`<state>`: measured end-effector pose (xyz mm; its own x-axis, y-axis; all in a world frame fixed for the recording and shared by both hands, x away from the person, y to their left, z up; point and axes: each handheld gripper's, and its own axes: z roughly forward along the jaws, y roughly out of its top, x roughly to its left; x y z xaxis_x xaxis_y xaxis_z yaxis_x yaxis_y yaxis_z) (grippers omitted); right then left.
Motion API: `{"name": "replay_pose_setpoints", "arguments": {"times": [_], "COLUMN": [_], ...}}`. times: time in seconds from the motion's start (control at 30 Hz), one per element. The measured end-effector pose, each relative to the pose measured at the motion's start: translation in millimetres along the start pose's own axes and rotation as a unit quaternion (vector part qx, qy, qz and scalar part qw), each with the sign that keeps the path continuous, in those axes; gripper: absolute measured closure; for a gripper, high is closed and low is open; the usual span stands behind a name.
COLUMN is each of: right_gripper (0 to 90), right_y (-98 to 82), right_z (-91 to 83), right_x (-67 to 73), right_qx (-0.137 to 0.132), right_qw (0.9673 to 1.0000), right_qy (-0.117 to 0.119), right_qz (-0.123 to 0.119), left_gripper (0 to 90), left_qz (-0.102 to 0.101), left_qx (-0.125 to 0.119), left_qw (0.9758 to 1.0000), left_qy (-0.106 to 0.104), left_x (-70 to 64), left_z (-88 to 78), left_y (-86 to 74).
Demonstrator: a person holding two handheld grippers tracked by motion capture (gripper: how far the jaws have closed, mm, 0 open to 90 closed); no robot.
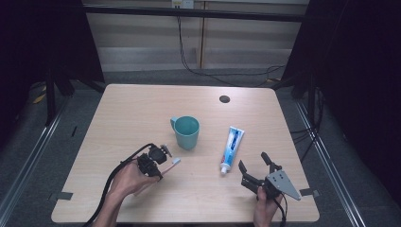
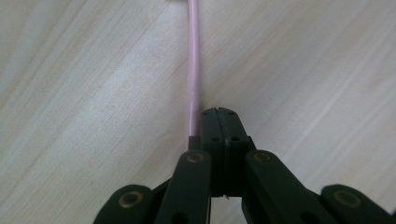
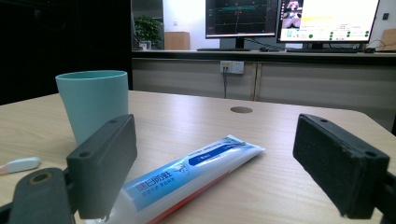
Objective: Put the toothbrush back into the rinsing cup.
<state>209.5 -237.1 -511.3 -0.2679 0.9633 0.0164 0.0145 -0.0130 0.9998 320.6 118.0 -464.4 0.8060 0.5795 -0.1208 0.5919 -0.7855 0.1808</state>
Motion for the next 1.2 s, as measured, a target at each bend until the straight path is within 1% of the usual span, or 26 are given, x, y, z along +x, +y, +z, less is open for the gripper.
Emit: {"name": "replay_pose_setpoints", "arguments": {"times": [0.03, 0.07, 0.1, 0.13, 0.17, 0.23, 0.27, 0.3, 0.33, 0.37, 0.47, 0.5, 0.53, 0.57, 0.63, 0.67, 0.7, 0.73, 0.77, 0.83, 0.87, 0.97, 1.0, 1.07, 1.13, 1.2], "right_gripper": [12.9, 12.9, 12.9, 12.9, 12.9, 12.9, 12.9, 12.9, 12.9, 12.9, 12.9, 12.9, 12.9, 12.9, 12.9, 12.9, 12.9, 12.9, 12.9, 12.9, 12.9, 12.9, 12.9, 12.9, 12.9, 12.9], "right_y": [0.1, 0.2, 0.2, 0.2, 0.1, 0.1, 0.1, 0.1, 0.0, 0.1, 0.1, 0.1, 0.1, 0.2, 0.1, 0.0, 0.0, 0.1, 0.1, 0.1, 0.0, 0.0, 0.0, 0.0, 0.1, 0.1], "right_z": [0.2, 0.3, 0.3, 0.3, 0.2, 0.3, 0.3, 0.2, 0.1, 0.3, 0.2, 0.3, 0.3, 0.2, 0.2, 0.1, 0.1, 0.2, 0.3, 0.2, 0.1, 0.1, 0.1, 0.1, 0.2, 0.2], "right_x": [0.1, 0.2, 0.2, 0.2, 0.1, 0.2, 0.2, 0.3, 0.1, 0.2, 0.1, 0.1, 0.1, 0.1, 0.1, 0.0, 0.0, 0.1, 0.1, 0.1, 0.0, 0.0, 0.0, 0.0, 0.1, 0.1], "right_qx": [0.001, 0.002, 0.002, 0.002, 0.001, 0.001, 0.001, 0.001, 0.000, 0.001, 0.001, 0.001, 0.001, 0.002, 0.001, 0.001, 0.001, 0.001, 0.001, 0.001, 0.000, 0.000, 0.000, 0.000, 0.001, 0.001], "right_qw": [1.0000, 1.0000, 1.0000, 1.0000, 1.0000, 1.0000, 1.0000, 1.0000, 1.0000, 1.0000, 1.0000, 1.0000, 1.0000, 1.0000, 1.0000, 1.0000, 1.0000, 1.0000, 1.0000, 1.0000, 1.0000, 1.0000, 1.0000, 1.0000, 1.0000, 1.0000], "right_qy": [0.000, 0.000, 0.000, 0.000, 0.001, 0.000, 0.000, 0.000, 0.000, 0.000, 0.001, 0.001, 0.001, -0.001, 0.001, 0.001, 0.001, 0.001, 0.001, 0.001, 0.001, 0.001, 0.001, 0.001, 0.001, 0.001], "right_qz": [0.001, 0.000, 0.000, 0.000, 0.000, 0.000, 0.000, 0.001, 0.000, 0.000, 0.000, 0.000, 0.000, 0.000, 0.000, 0.000, 0.000, 0.001, 0.000, 0.000, 0.000, 0.000, 0.000, 0.000, 0.000, 0.000], "left_gripper": [87.6, 86.9, 86.2, 84.9, 84.9, 81.4, 81.0, 80.7, 80.2, 78.1, 76.5, 76.5, 76.1, 75.8, 77.0, 79.4, 81.6, 83.1, 83.5, 83.7, 83.8, 84.2, 84.3, 84.3, 84.3, 84.4], "left_qz": [-0.004, -0.004, -0.003, -0.003, -0.006, -0.002, -0.002, 0.003, 0.000, -0.003, -0.003, 0.010, 0.010, 0.016, 0.022, 0.033, 0.033, 0.037, 0.041, 0.043, 0.048, 0.048, 0.041, 0.037, 0.039, 0.040], "left_qx": [-0.011, -0.011, -0.019, -0.019, -0.022, -0.025, -0.028, -0.027, -0.030, -0.028, -0.024, -0.017, -0.017, -0.007, 0.001, 0.001, 0.001, 0.002, 0.006, 0.008, 0.012, 0.006, 0.000, -0.002, -0.003, -0.009], "left_qw": [0.9999, 0.9999, 0.9998, 0.9998, 0.9997, 0.9997, 0.9996, 0.9996, 0.9995, 0.9995, 0.9996, 0.9997, 0.9997, 0.9996, 0.9994, 0.9991, 0.9991, 0.9989, 0.9985, 0.9983, 0.9979, 0.9980, 0.9984, 0.9989, 0.9990, 0.9990], "left_qy": [-0.006, -0.006, 0.000, 0.000, -0.003, 0.005, 0.007, 0.009, 0.009, 0.014, 0.017, 0.014, 0.014, 0.022, 0.028, 0.028, 0.028, 0.031, 0.035, 0.039, 0.041, 0.041, 0.040, 0.029, 0.023, 0.015], "left_x": [3.3, 3.3, 5.5, 5.5, 5.9, 5.8, 5.9, 6.7, 7.1, 9.6, 11.6, 11.0, 11.0, 9.0, 6.1, 5.2, 5.2, 2.4, 1.4, -0.4, -1.3, -0.6, 0.1, 1.9, 3.0, 3.3], "left_z": [-2.0, -2.0, -8.4, -8.4, -12.3, -17.4, -19.0, -21.0, -20.8, -18.9, -14.7, -10.8, -10.8, -4.8, 0.3, 0.4, 0.4, 1.0, 1.1, 1.4, 1.4, 1.5, 1.5, 1.1, 0.6, 0.3], "left_y": [-0.6, -0.6, -1.0, -1.0, -1.5, -1.9, -2.2, -2.3, -2.4, -2.3, -1.5, -0.2, -0.2, 1.7, 3.3, 4.2, 4.2, 5.6, 6.4, 7.0, 8.0, 7.6, 6.5, 4.7, 3.8, 1.9]}}
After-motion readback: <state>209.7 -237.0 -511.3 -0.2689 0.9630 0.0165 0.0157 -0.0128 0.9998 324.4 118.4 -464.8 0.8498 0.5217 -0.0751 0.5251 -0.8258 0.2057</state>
